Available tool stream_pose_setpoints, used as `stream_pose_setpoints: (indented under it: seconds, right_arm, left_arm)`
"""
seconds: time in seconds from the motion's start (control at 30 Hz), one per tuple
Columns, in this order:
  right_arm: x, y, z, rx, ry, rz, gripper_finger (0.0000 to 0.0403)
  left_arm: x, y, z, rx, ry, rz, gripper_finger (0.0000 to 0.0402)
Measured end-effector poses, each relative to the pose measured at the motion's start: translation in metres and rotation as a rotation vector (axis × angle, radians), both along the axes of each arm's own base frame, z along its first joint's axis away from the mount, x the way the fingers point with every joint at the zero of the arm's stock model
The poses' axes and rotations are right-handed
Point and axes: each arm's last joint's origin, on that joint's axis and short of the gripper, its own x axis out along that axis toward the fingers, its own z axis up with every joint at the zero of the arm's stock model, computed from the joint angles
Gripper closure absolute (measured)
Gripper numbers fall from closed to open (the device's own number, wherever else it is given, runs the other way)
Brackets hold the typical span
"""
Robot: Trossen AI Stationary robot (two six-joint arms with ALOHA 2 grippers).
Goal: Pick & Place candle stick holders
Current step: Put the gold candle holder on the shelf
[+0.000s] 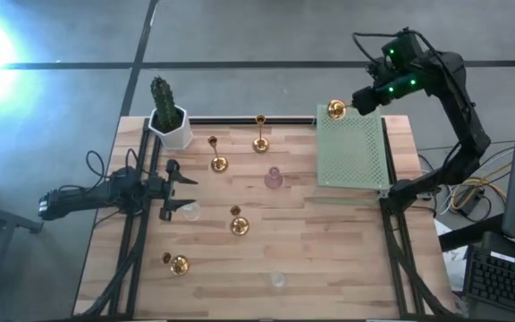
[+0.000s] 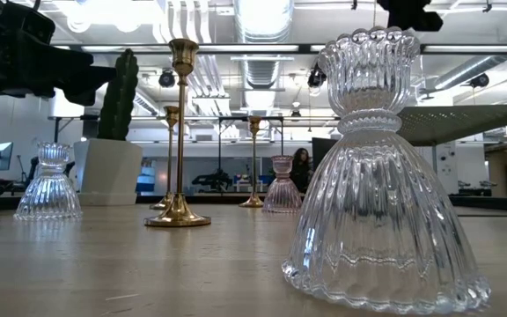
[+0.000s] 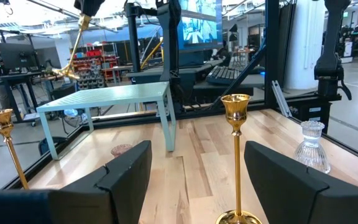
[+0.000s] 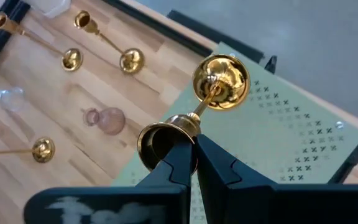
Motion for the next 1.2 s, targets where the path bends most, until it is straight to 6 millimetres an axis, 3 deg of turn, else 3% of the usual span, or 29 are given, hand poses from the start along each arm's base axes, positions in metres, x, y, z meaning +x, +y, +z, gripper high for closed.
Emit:
stream_pose_setpoints:
  seconds: [0.37,0.53,0.87,1.2]
  right_arm:
    - [-0.006,-0.019,-0.030,0.062,0.111,-0.019,0.0395]
    - [-0.018,-0.025,-0.026,0.063,0.082,-0.071,0.0394]
    - [-0.019,-0.015,-0.001,0.075,-0.120,-0.020,0.0394]
    - [-0.016,-0.020,-0.019,0.166,-0.094,-0.054,0.0394]
  left_arm:
    - [0.000,0.000,0.000,0.000,0.000,0.000,0.0140]
    - [0.000,0.000,0.000,0.000,0.000,0.000,0.0140]
    - [0.000,0.000,0.000,0.000,0.000,0.000,0.0140]
    - [0.000,0.000,0.000,0.000,0.000,0.000,0.0140]
